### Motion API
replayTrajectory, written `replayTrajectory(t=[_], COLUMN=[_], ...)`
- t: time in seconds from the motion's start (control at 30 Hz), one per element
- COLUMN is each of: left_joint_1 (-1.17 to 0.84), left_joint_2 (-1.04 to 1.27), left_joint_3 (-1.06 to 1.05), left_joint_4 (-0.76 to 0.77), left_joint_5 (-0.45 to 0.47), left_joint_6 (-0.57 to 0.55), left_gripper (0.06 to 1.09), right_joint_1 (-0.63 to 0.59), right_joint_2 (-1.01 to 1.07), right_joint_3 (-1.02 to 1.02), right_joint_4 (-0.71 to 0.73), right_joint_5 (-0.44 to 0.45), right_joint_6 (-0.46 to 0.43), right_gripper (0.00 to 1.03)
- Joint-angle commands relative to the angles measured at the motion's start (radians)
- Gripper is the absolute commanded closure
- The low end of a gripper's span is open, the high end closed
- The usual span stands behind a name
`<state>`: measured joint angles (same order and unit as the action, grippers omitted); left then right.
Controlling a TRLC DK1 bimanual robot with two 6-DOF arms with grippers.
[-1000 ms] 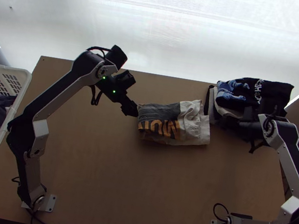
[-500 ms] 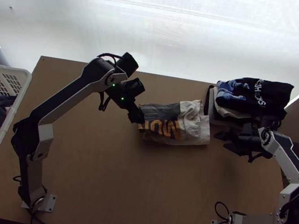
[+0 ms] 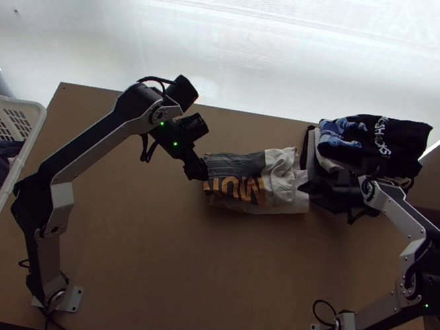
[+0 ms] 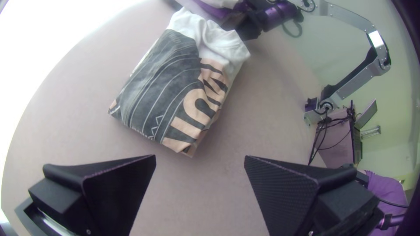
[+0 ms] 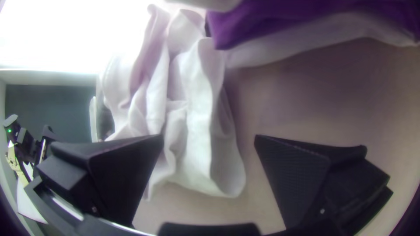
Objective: Fold the t-shirt
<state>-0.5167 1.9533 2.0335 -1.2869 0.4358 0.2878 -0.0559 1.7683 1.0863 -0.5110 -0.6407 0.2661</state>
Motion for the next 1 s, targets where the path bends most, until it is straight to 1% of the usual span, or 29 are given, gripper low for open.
replayTrajectory(t=[0.0,0.17,0.43,0.57,0.9,0.93,0.97], left_joint_1=[0.007,0.007,0.02,0.023,0.047,0.049,0.052], left_joint_2=[-0.004,-0.004,-0.007,-0.007,-0.007,-0.008,-0.01], left_joint_3=[-0.004,-0.002,0.005,0.007,0.021,0.022,0.021], left_joint_4=[0.001,0.004,0.003,0.003,0.001,0.001,0.0], left_joint_5=[0.001,0.001,0.001,0.001,0.0,0.0,0.0], left_joint_6=[0.01,0.01,0.016,0.017,0.022,0.024,0.024], left_gripper=[0.1,0.1,0.1,0.1,0.1,0.1,0.1], right_joint_1=[0.079,0.136,0.222,0.235,0.268,0.271,0.272], right_joint_2=[0.071,0.103,0.122,0.132,0.154,0.155,0.157], right_joint_3=[0.093,0.158,0.187,0.188,0.176,0.173,0.167], right_joint_4=[0.032,0.032,0.032,0.031,0.031,0.031,0.031], right_joint_5=[0.003,0.015,0.058,0.065,0.116,0.121,0.127], right_joint_6=[0.041,0.068,0.068,0.07,0.07,0.068,0.068], right_gripper=[0.06,0.06,0.06,0.06,0.05,0.06,0.1])
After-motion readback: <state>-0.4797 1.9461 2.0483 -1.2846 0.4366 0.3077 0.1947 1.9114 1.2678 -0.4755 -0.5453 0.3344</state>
